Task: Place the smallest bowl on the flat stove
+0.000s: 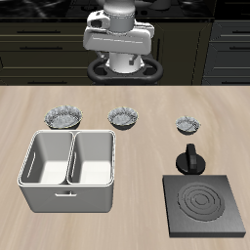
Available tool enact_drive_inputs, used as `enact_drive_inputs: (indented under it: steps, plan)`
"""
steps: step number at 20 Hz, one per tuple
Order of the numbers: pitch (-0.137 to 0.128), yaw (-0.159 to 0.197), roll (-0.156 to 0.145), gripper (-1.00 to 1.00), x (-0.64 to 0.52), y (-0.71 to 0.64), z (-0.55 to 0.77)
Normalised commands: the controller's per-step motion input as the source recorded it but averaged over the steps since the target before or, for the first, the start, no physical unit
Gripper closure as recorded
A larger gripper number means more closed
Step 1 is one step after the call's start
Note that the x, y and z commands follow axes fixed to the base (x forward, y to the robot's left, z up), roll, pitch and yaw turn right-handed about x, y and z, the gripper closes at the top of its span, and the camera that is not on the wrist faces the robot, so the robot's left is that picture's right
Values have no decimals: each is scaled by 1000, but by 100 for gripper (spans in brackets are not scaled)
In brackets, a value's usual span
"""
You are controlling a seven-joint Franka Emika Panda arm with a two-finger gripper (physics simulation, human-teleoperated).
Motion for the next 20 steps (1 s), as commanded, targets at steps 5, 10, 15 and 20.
enact_drive_inputs:
  steps: [5, 10, 15, 20]
  plan:
    - [23, 48, 3, -100, 155, 512, -187]
    - [9, 1, 20, -100, 66, 690, -66]
    - [-5, -5, 22, -100, 53, 523, -29]
    - [20, 27, 54, -100, 114, 691, -62]
